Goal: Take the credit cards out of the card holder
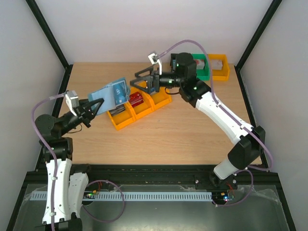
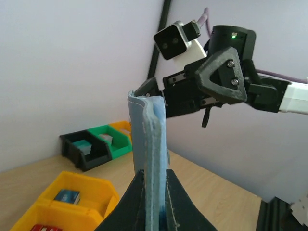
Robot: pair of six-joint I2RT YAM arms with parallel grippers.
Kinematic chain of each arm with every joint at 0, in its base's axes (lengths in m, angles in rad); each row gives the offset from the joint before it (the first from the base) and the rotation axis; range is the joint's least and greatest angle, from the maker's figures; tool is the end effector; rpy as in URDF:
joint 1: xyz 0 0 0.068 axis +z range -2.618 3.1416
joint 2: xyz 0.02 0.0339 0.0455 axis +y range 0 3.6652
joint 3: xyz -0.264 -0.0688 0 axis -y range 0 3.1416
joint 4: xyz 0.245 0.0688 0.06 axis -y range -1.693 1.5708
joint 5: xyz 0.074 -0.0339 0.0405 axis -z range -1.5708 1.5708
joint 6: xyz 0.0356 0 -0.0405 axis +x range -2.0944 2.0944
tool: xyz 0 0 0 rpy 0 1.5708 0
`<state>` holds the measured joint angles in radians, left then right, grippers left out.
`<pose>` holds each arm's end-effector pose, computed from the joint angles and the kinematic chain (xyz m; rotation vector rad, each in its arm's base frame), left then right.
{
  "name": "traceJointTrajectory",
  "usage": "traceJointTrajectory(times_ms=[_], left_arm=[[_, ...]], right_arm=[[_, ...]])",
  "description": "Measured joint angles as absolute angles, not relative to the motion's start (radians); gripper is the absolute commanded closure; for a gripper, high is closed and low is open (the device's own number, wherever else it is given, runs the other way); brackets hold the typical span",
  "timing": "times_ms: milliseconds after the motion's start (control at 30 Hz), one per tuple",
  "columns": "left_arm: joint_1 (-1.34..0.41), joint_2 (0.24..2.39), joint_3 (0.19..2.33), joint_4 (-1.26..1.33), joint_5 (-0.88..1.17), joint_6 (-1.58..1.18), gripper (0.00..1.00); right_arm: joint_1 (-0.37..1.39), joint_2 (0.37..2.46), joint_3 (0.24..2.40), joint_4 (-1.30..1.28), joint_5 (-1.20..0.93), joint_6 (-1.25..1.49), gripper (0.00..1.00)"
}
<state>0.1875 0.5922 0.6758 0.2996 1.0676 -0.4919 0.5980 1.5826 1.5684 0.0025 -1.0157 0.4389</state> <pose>0.1283 -0.0074 0.3752 0.5361 1.3445 -0.8808 0.2819 0.2286 0.4329 -1.0048 1.5254 1.5575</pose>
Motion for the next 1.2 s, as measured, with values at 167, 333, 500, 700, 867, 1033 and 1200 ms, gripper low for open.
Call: traceJointTrajectory(times_ms=[167,333,500,700,867,1033,1200], left_arm=[[0.151,0.592,0.702,0.340,1.126,-0.496,0.98],[0.118,0.589,0.707,0.349,1.156,-0.496,0.97],[0.105,0.572,0.708,0.349,1.164,-0.497,0.98],[0.097,0.550,0.708,0.349,1.170,-0.499,0.98],[0.094,0.543,0.708,0.329,1.141,-0.518,0.68],[0.103,0.519,0.707,0.218,0.863,-0.507,0.45],[0.166,0.532,0.692,0.070,0.561,-0.502,0.48]], right_arm=[[0.674,1.509,1.459,0.110,-1.124,0.495,0.02],[0.710,1.468,1.420,0.125,-1.127,0.495,0.00],[0.736,1.468,1.413,0.118,-1.124,0.491,0.29],[0.748,1.468,1.386,0.149,-1.131,0.544,0.90],[0.754,1.455,1.359,0.171,-1.121,0.572,0.98],[0.757,1.412,1.353,0.085,-0.966,0.540,0.98],[0.765,1.421,1.414,-0.142,-0.614,0.519,0.98]])
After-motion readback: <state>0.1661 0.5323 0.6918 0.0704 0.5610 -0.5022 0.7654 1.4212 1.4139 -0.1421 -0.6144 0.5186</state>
